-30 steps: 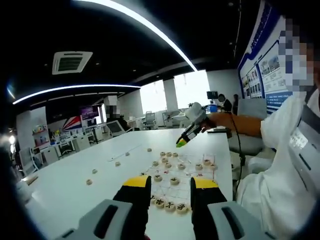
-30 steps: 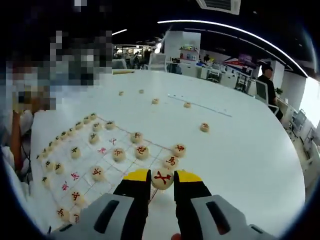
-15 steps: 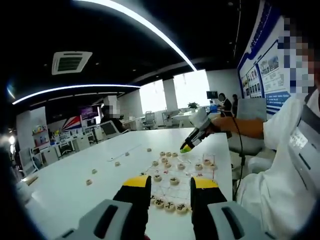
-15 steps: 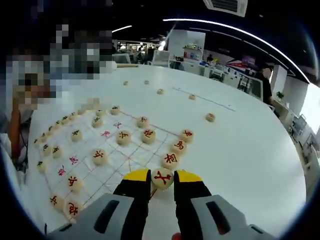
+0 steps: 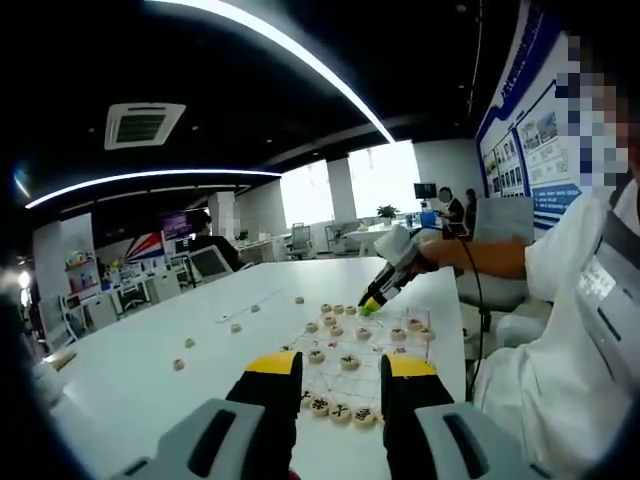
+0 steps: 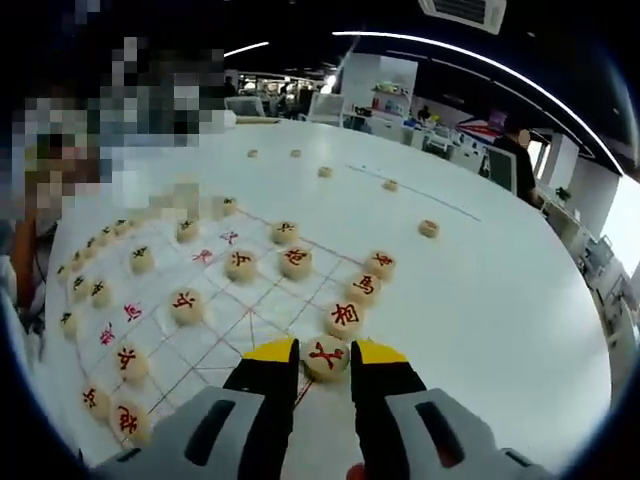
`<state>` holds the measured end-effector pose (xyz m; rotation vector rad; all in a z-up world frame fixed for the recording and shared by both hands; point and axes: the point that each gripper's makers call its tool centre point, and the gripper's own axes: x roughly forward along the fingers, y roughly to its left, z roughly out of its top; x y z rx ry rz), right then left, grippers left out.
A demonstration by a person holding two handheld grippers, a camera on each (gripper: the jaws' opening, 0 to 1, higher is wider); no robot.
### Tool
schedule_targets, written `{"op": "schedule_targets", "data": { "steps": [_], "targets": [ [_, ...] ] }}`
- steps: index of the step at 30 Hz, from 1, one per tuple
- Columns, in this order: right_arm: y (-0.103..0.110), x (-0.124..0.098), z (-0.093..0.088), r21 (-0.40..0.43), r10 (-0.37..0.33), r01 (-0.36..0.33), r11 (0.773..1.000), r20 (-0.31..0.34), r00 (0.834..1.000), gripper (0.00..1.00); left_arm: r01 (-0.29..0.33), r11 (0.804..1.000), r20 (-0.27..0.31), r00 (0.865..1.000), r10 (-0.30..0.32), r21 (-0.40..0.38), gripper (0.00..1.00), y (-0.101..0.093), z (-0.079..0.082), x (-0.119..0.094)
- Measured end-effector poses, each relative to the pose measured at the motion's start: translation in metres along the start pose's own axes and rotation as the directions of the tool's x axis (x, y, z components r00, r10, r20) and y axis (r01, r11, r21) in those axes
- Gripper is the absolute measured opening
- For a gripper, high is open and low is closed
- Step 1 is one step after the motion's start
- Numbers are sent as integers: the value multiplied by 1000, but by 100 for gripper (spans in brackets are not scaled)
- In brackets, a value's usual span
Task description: Pick up the chess pieces one by one and place each piece onto its starting position on the chessboard, setting the pieces on their correct points until all the chess pieces are arranged in the starting layout
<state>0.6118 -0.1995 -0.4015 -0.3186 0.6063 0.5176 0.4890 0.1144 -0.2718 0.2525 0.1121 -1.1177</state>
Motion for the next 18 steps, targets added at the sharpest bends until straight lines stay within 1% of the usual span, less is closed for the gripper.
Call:
{"op": "schedule_targets", "data": {
  "steps": [1, 2, 5, 7, 10, 13, 16, 18],
  "targets": [
    [1, -1, 1, 4, 6, -6, 1000, 8, 1000, 37, 1, 1000, 0, 1000, -1, 0, 33, 0, 0, 0],
    [2, -2, 2, 1, 10, -10, 1000, 15, 1000, 41, 2, 1000, 0, 1000, -2, 1, 33, -1, 0, 0],
    [0, -10, 8, -4, 5, -4, 1000, 37, 999, 41, 1, 1000, 0, 1000, -1, 0, 33, 0, 0, 0],
    [-2, -19, 21, 32, 3, -7, 999, 99, 995, 43, 1, 1000, 0, 1000, -1, 0, 33, 0, 0, 0],
    [-19, -34, 42, 108, -40, 21, 994, 186, 982, 43, 3, 1000, -1, 1000, -3, -1, 33, -1, 0, 1],
    [-33, -48, 55, 175, -93, 50, 983, 244, 965, 43, 6, 1000, -2, 1000, -6, 0, 33, -2, 0, 1],
    [-46, -55, 64, 193, -127, 77, 978, 263, 956, 42, 6, 1000, 0, 1000, -6, 0, 33, -2, 0, 1],
    [-52, -55, 69, 196, -137, 85, 977, 267, 954, 42, 4, 1000, 0, 1000, -4, -1, 33, -1, 0, 1]
  ]
}}
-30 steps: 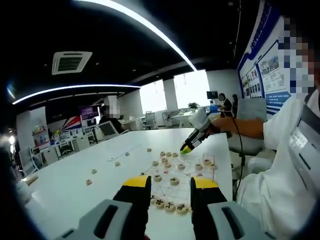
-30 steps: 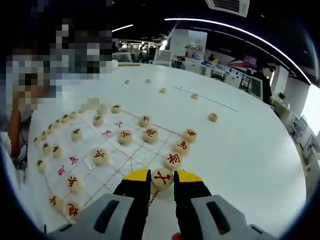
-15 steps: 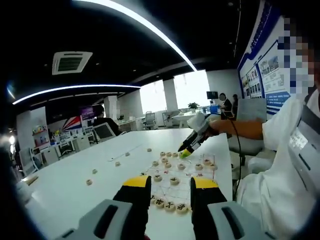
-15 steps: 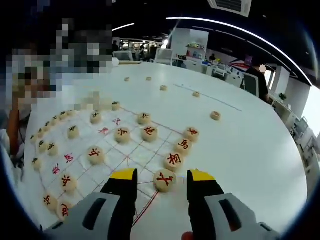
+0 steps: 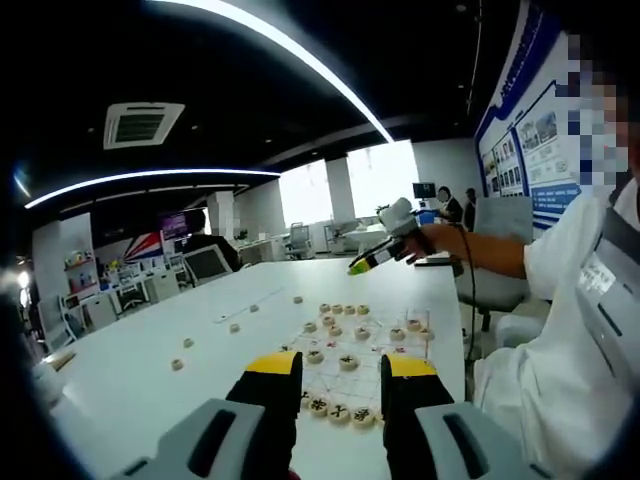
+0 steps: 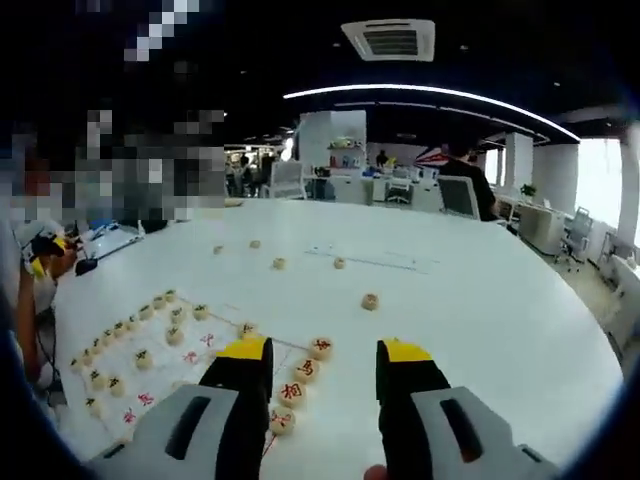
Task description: Pick up the chess pieces one by one and place each piece onto its starting position on the chessboard, setting the pieces on their correct points until all the chess pieces are arranged in the starting layout
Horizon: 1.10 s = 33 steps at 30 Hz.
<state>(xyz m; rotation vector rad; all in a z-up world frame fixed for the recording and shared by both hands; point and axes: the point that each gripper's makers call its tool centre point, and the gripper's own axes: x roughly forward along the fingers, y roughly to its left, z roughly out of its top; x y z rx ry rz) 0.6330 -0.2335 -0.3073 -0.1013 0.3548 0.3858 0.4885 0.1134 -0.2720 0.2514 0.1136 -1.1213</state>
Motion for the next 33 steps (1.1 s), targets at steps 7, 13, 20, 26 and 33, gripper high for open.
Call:
{"op": "schedule_targets", "data": {
  "steps": [7, 13, 20, 26, 33],
  "targets": [
    [1, 27, -2, -1, -11, 11, 1000, -34, 999, 40, 2, 1000, 0, 1000, -2, 2, 33, -1, 0, 0],
    [-16, 71, -10, 5, -38, 39, 999, -98, 994, 39, -5, 1000, 3, 1000, 5, 0, 33, 1, 0, -2],
    [-50, 118, -16, -47, -130, 126, 991, -117, 985, 39, -7, 1000, 2, 1000, 7, -3, 33, 2, -1, -3],
    [-67, 156, -21, -37, -148, 145, 989, -120, 982, 37, -12, 1000, 0, 1000, 12, -5, 33, 4, -2, -4],
    [-68, 172, -35, -26, -144, 142, 990, -162, 976, 36, -15, 1000, 6, 1000, 15, -8, 33, 5, -1, -7]
  ]
}}
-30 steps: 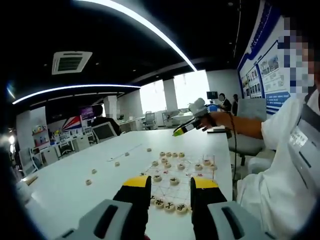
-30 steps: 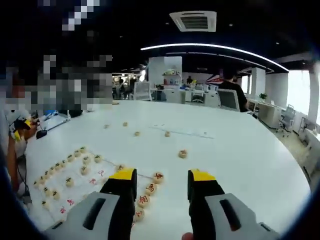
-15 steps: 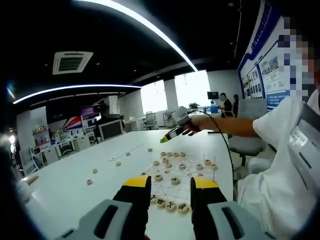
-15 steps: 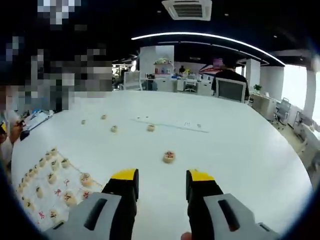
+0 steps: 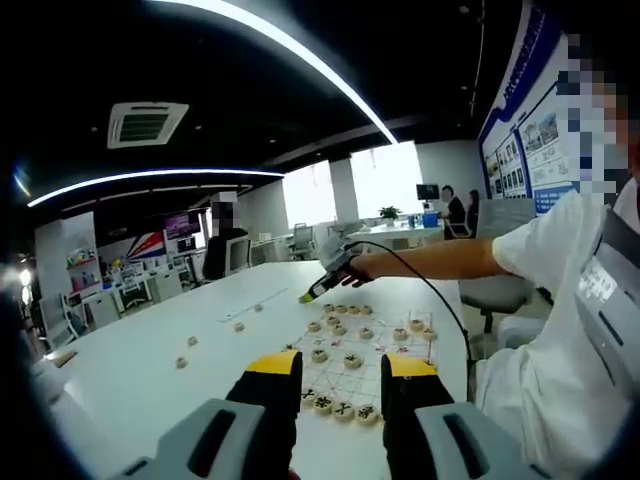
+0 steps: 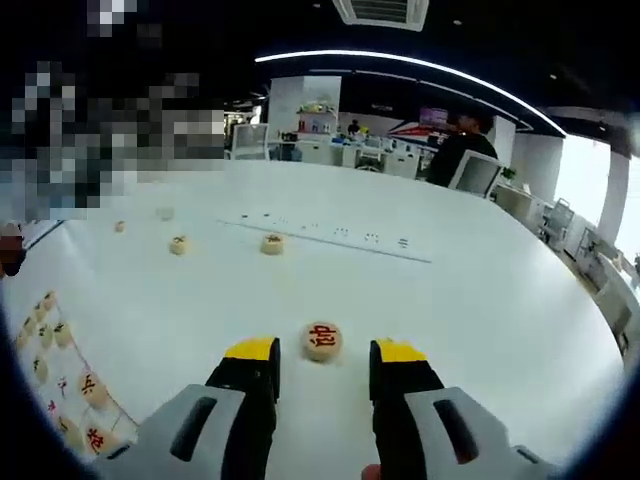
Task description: Pick up the chess pieces one by one and place each piece onto its starting position on the chessboard, setting the pieces on their correct points until all the chess pieces are arranged in the starting layout
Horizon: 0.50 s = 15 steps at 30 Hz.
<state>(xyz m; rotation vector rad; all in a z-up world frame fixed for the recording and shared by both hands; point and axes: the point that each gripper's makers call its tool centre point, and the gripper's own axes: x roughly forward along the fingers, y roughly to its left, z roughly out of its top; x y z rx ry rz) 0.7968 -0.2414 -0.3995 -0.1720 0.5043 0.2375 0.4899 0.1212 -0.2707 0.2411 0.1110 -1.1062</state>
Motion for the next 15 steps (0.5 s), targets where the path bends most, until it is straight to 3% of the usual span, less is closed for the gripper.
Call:
{"op": "schedule_targets", "data": {
  "steps": [4, 6, 15],
  "targets": [
    [-6, 7, 2, 16, -17, 17, 1000, -4, 1000, 30, -8, 1000, -4, 1000, 8, -3, 33, 3, -1, -1],
    [-8, 10, -1, 29, -23, 24, 999, -20, 1000, 18, -10, 1000, -4, 1000, 10, -3, 33, 3, -2, -1],
    [-11, -5, 4, 58, -12, 12, 998, 6, 1000, 18, -48, 999, -14, 999, 48, -9, 33, 12, -4, -3]
  ]
}}
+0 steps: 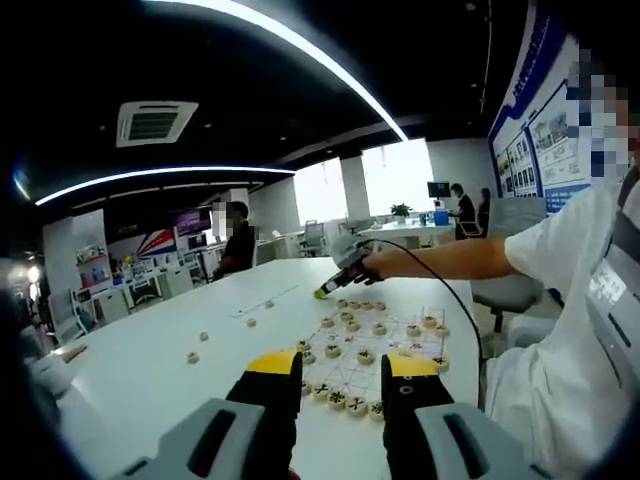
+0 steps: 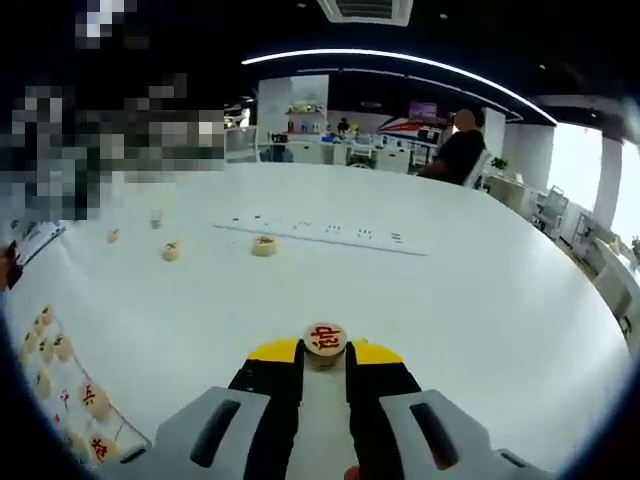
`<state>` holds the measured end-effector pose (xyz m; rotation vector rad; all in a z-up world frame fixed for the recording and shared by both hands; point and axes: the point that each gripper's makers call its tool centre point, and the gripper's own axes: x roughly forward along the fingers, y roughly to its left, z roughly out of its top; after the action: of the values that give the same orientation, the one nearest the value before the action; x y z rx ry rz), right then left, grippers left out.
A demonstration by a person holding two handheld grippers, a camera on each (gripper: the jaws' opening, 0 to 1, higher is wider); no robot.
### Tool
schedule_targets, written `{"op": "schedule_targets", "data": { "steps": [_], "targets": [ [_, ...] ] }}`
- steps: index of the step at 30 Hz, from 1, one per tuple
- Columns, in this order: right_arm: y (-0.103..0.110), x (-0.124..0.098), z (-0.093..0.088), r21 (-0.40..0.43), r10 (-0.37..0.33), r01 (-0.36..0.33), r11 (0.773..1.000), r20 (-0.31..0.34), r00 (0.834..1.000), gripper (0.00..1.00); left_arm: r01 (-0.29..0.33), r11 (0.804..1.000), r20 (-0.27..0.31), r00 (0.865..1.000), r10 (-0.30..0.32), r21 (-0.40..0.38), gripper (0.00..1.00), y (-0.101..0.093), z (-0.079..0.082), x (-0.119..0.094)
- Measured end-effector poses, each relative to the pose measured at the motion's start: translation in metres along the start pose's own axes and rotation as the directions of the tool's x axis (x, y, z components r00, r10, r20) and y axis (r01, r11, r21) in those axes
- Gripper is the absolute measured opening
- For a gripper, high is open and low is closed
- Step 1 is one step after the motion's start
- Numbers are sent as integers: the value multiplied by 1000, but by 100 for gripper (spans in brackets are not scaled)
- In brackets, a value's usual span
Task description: Pick up the chess pieces one by one and place each piece onto its starting position on the chessboard, setting the pieces on their correct points until all the chess pieces are arranged in the starting layout
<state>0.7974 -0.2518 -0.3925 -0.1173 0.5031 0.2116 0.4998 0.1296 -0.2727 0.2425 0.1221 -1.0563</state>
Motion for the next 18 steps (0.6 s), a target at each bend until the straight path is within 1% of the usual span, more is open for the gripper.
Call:
{"op": "schedule_targets", "data": {
  "steps": [3, 4, 5, 8, 11, 13, 14, 15, 17, 18],
  "targets": [
    [5, -20, 1, 0, 19, -19, 1000, 9, 1000, 18, 5, 1000, 1, 1000, -5, 3, 33, -2, 1, 1],
    [4, -20, 3, 1, 23, -23, 1000, 12, 1000, 18, 7, 1000, 3, 1000, -7, 3, 33, -2, 1, 1],
    [4, -27, 4, 4, 31, -31, 1000, 21, 999, 18, 9, 1000, 5, 1000, -9, 2, 33, -3, 2, 1],
    [13, -54, 2, 6, 45, -45, 999, 44, 998, 18, 8, 1000, 3, 1000, -8, 4, 33, -3, 2, 2],
    [12, -75, 3, 0, 58, -58, 998, 63, 996, 18, 11, 1000, 3, 1000, -11, 6, 33, -4, 3, 2],
    [19, -91, -5, -6, 65, -64, 998, 66, 996, 18, 15, 1000, 6, 1000, -15, 8, 33, -5, 3, 3],
    [19, -94, -6, -7, 66, -66, 998, 66, 996, 18, 16, 1000, 6, 1000, -16, 8, 33, -5, 4, 3],
    [23, -108, -10, -13, 81, -80, 997, 64, 995, 18, 16, 1000, 9, 1000, -16, 8, 33, -5, 5, 3],
    [29, -121, -15, -24, 94, -92, 995, 69, 993, 18, 16, 1000, 8, 1000, -16, 9, 33, -6, 5, 3],
    [36, -130, -21, -30, 101, -99, 995, 71, 992, 18, 16, 1000, 7, 1000, -16, 10, 33, -6, 5, 3]
  ]
}}
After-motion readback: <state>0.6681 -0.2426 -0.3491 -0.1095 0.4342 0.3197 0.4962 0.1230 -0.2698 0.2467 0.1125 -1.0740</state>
